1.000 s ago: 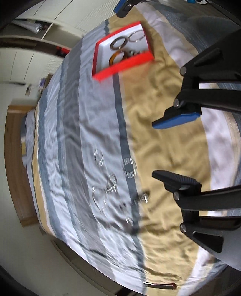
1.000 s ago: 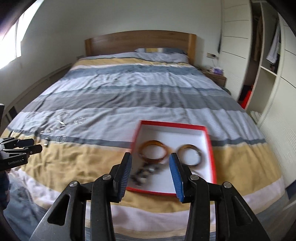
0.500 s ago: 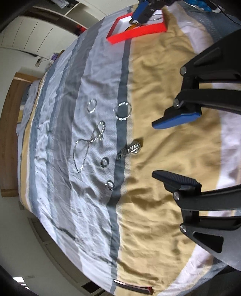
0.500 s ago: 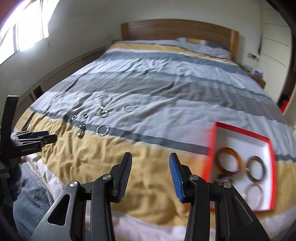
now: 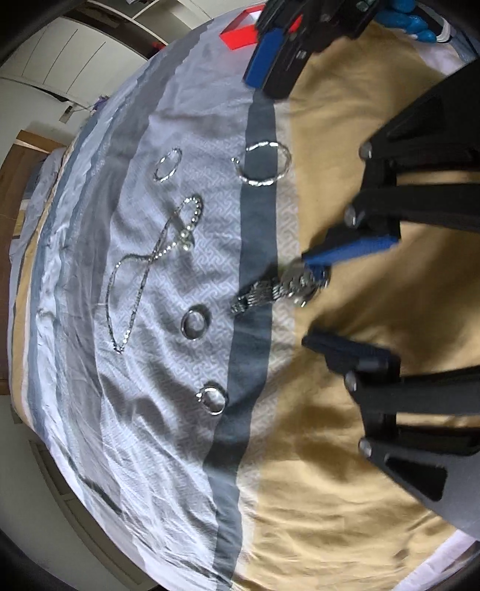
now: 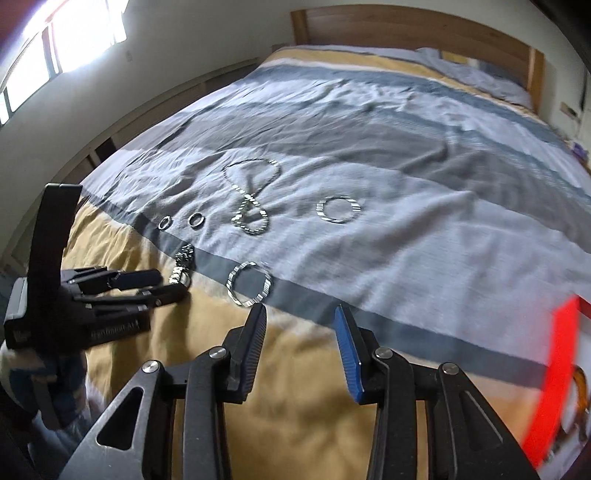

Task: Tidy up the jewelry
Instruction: 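Grasp the silver chain bracelet with the left tool while the right tool grasps a twisted silver hoop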

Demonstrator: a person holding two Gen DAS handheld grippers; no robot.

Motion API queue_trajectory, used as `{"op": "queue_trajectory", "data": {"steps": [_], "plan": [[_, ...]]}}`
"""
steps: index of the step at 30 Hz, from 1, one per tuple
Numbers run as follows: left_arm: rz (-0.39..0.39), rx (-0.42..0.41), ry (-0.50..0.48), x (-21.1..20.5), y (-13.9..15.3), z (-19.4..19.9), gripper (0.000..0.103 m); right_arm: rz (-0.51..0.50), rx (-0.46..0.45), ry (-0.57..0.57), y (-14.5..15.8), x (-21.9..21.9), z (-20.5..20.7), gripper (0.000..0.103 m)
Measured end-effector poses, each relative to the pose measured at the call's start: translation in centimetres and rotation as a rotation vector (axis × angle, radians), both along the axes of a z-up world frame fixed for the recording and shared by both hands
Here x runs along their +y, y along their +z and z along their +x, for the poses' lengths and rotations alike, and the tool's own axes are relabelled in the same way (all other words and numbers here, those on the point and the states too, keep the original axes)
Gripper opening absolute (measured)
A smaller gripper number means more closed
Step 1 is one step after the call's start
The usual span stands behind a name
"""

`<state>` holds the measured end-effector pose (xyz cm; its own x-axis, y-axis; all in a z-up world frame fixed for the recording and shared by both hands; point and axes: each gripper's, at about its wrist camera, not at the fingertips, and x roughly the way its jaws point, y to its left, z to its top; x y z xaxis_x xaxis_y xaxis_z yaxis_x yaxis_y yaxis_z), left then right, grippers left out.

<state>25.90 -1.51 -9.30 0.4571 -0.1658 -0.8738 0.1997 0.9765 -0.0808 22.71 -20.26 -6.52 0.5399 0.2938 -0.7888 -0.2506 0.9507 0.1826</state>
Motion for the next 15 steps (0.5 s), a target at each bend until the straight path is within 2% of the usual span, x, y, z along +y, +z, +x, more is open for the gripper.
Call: {"op": "queue_trajectory", "data": {"steps": [2,5,9,11,13,15], "plan": [[-0.008,-0.007,0.007,0.5,0.0,0.0,0.016,0.005,0.009,0.017,-0.7,1.0,1.0,0.036],[-0.033,-0.012,0.013,1.4,0.1,0.0,0.012,0.007,0.028,0.030,-1.9,2.1,2.2,0.032],[-0.069,-0.025,0.014,1.9,0.6,-0.2,0.011,-0.016,0.043,0.033,-3.2,3.1,3.0,0.028],[-0.082,-0.026,0.015,2.1,0.6,-0.2,0.011,-0.024,0.044,0.032,-3.5,3.2,3.2,0.022],[-0.095,-0.026,0.019,2.2,0.7,-0.2,0.011,-0.040,0.039,0.034,-3.6,3.4,3.1,0.007],[-0.110,-0.031,0.022,2.3,1.0,-0.5,0.011,-0.040,0.030,0.037,-3.4,3.5,2.9,0.005]]}}
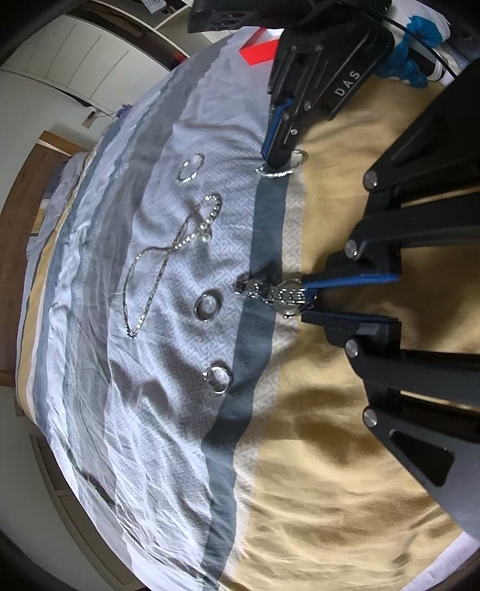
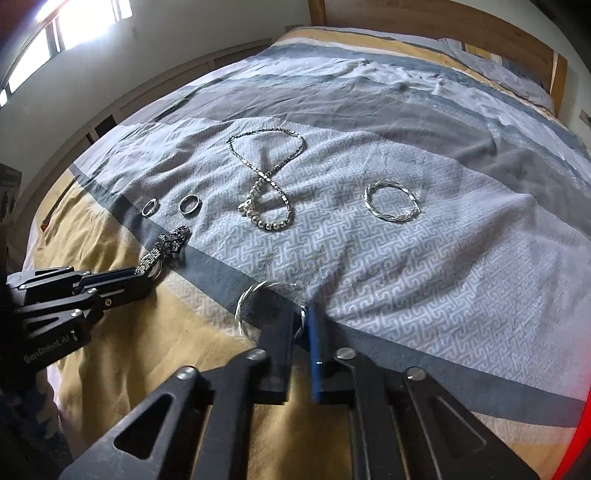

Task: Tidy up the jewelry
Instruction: 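Grasp the silver chain bracelet with the left tool while the right tool grasps a twisted silver hoop, then carry the chain bracelet and hoop into the red box and open both tools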

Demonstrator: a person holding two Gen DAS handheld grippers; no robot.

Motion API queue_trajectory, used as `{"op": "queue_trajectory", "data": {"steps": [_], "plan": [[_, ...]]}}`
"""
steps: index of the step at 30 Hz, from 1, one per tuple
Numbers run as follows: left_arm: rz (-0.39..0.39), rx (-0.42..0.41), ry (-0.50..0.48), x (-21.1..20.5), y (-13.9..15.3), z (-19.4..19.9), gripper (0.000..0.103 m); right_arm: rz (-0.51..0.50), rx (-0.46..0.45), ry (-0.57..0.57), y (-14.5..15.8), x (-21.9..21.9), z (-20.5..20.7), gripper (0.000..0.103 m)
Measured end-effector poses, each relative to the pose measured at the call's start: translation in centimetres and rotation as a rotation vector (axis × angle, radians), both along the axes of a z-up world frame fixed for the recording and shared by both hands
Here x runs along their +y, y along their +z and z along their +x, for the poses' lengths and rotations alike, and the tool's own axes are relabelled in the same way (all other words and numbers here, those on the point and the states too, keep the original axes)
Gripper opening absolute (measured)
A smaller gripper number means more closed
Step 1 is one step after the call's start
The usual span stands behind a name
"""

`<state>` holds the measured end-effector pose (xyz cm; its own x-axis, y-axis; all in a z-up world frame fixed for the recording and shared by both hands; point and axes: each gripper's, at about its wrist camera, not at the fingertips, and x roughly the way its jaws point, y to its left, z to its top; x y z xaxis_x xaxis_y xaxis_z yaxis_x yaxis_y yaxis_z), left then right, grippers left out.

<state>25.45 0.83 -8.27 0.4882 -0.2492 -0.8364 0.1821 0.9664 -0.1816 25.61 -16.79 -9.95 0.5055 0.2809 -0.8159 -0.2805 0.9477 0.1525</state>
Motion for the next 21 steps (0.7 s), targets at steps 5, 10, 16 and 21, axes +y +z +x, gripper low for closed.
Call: {"op": "queue_trajectory", "data": {"steps": [5,10,16,21], "plan": [[-0.008,-0.024,-0.004,0.1,1.4,-1.0,0.011,0.008,-0.037,-0.007,1.5,-0.4,-1.4,0.004],[0.000,-0.056,-0.013,0.0,3.3,-2.5,0.011,0.019,-0.087,-0.023,4.1,-1.3,-3.4,0.004],[0.001,-0.097,-0.036,-0.6,5.9,-5.2,0.009,0.023,-0.136,-0.080,7.3,-3.7,-7.1,0.004],[-0.004,-0.136,-0.081,-2.4,8.1,-8.3,0.009,0.010,-0.176,-0.142,9.6,-6.8,-11.1,0.004]]}}
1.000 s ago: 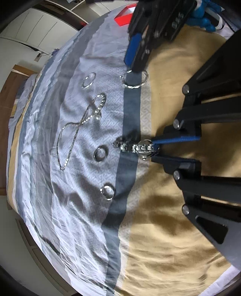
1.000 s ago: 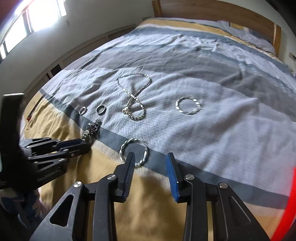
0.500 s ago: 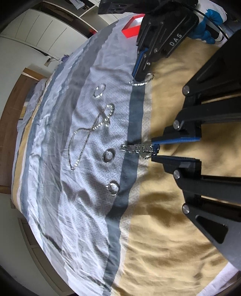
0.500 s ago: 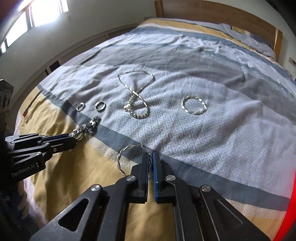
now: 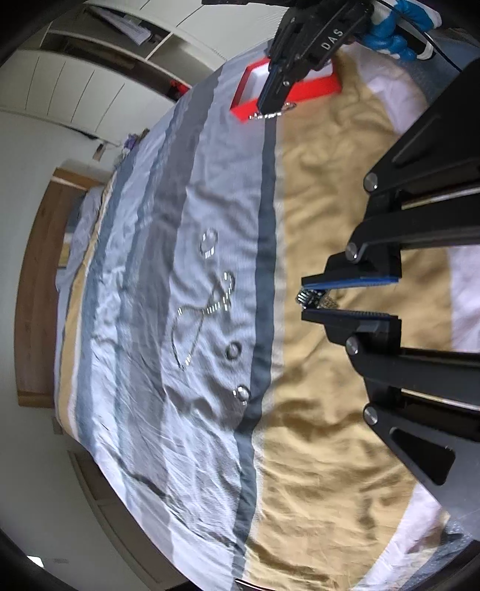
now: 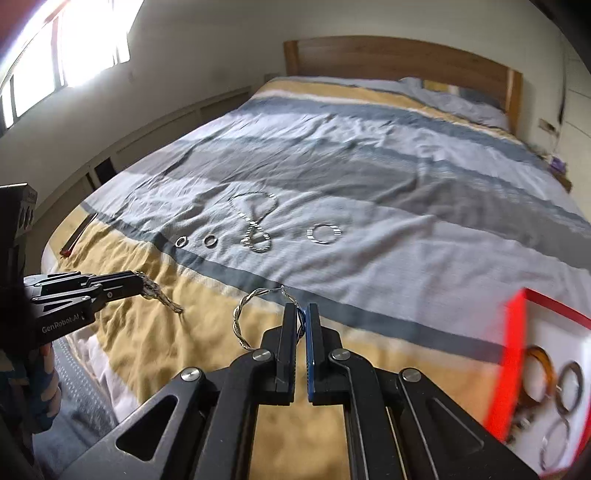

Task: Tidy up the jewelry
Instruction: 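Carry the chain bracelet and hoop into the red box and open both tools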

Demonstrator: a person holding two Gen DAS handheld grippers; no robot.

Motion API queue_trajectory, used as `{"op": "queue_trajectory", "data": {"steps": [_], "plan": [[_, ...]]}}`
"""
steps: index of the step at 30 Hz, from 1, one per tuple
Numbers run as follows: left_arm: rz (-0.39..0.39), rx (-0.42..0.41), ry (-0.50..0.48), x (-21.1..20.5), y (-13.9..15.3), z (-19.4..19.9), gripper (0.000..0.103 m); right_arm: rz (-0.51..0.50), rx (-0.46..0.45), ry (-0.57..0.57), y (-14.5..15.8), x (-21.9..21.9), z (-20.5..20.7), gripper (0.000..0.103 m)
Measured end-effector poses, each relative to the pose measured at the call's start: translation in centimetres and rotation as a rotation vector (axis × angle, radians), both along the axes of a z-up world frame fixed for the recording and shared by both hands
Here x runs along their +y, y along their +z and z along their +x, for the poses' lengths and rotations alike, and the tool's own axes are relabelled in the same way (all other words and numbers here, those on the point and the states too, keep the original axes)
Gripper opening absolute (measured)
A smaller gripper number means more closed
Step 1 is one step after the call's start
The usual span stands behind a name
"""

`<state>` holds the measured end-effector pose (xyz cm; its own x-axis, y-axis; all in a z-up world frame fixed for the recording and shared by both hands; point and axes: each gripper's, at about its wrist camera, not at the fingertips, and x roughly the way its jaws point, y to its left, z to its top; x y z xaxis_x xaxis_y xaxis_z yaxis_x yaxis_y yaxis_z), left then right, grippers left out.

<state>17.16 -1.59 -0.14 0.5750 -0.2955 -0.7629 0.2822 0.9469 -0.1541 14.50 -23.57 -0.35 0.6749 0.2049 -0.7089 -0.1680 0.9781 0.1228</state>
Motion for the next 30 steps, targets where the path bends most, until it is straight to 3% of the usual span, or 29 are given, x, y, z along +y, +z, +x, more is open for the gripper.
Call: {"op": "queue_trajectory", "data": {"steps": [8,18,24,30], "plan": [[-0.024,-0.061,-0.106,-5.1,3.9,-3.9,0.009,-0.021,-0.055,-0.130,2.7,-6.4,-6.9,0.004],[-0.086,-0.099,-0.310,-16.9,8.0,-6.2,0.009,-0.061,-0.077,-0.315,4.0,-17.2,-12.9,0.004],[-0.096,-0.079,-0.422,-25.0,7.8,-5.7,0.009,-0.070,-0.034,-0.381,2.2,-22.5,-13.6,0.004],[-0.060,-0.046,-0.497,-33.2,5.4,-3.0,0.009,-0.069,0.021,-0.404,-0.7,-26.7,-11.0,0.004]]}}
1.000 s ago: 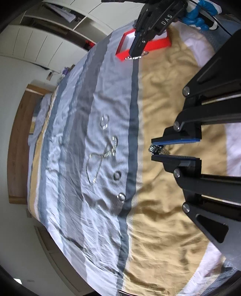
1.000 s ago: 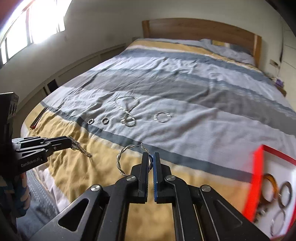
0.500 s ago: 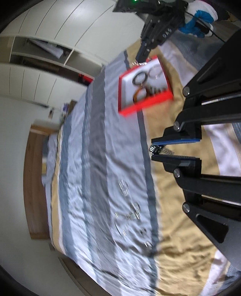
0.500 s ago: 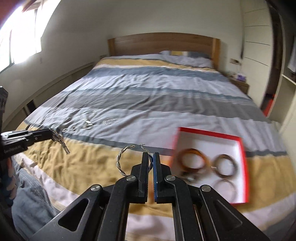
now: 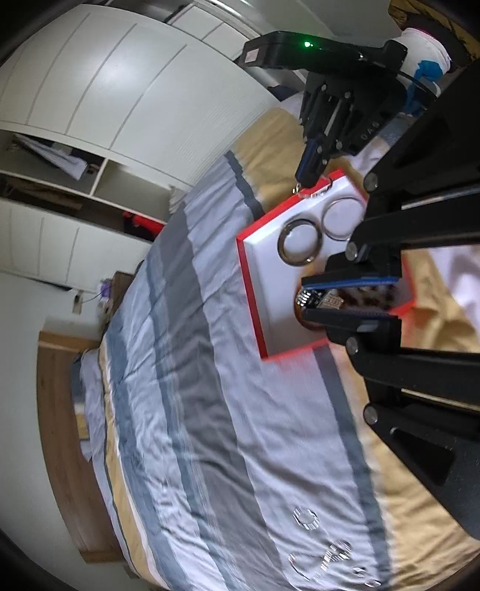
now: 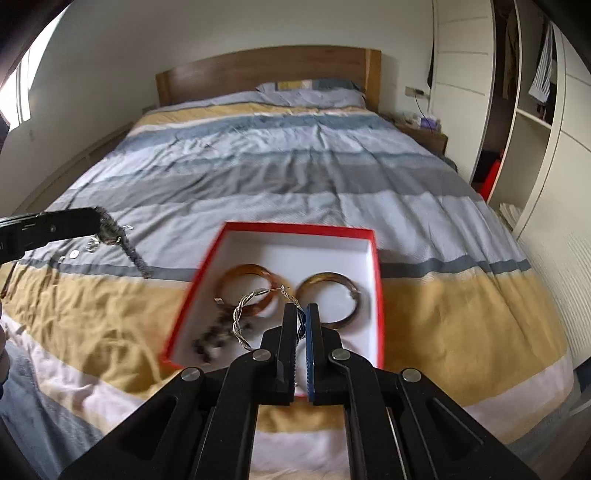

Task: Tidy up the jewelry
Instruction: 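Carry the chain bracelet and hoop into the red box and open both tools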

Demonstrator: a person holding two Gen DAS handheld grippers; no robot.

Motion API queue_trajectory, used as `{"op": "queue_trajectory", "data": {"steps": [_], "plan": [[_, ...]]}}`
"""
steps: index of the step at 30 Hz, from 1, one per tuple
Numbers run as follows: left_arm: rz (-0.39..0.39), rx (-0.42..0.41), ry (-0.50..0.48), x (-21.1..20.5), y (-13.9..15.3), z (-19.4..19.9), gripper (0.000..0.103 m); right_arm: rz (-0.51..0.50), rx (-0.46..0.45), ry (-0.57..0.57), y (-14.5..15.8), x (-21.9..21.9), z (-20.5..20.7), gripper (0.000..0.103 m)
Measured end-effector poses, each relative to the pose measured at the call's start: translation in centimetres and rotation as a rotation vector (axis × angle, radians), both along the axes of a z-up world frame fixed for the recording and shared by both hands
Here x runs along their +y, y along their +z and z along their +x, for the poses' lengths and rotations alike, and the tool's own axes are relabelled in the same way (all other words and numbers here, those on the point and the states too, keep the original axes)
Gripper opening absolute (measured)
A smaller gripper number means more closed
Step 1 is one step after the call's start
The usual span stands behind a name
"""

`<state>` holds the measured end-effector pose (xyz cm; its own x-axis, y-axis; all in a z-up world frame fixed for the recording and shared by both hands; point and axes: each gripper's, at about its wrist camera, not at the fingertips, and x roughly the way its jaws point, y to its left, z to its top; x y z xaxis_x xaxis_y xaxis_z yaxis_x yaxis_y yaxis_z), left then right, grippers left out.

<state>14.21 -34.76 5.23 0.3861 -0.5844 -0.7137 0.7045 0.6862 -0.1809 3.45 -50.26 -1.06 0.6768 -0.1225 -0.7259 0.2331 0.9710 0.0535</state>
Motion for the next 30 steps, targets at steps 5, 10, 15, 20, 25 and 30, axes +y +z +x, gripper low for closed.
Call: {"op": "queue_trajectory", "data": {"steps": [5,10,15,20,25,30], "plan": [[0.042,0.021,-0.009,-4.6,-2.6,3.3,0.009,0.015,0.022,0.006,-1.9,-2.5,4.3,0.004],[0.102,0.038,0.010,-7.5,-6.1,6.8,0.009,0.026,0.067,0.024,-3.9,-4.0,9.2,0.004],[0.133,0.072,0.027,-8.5,-9.2,8.5,0.009,0.014,0.146,0.029,-6.2,-4.6,12.6,0.004],[0.133,0.079,0.033,-8.4,-10.8,8.9,0.010,-0.026,0.209,0.041,-8.0,-4.5,13.5,0.004],[0.135,0.088,0.090,-7.8,-11.1,9.4,0.016,-0.033,0.239,0.034,-8.7,-4.9,13.7,0.005],[0.129,0.149,0.106,-7.0,-11.9,9.7,0.017,-0.027,0.237,0.010,-8.5,-5.3,13.5,0.019]]}}
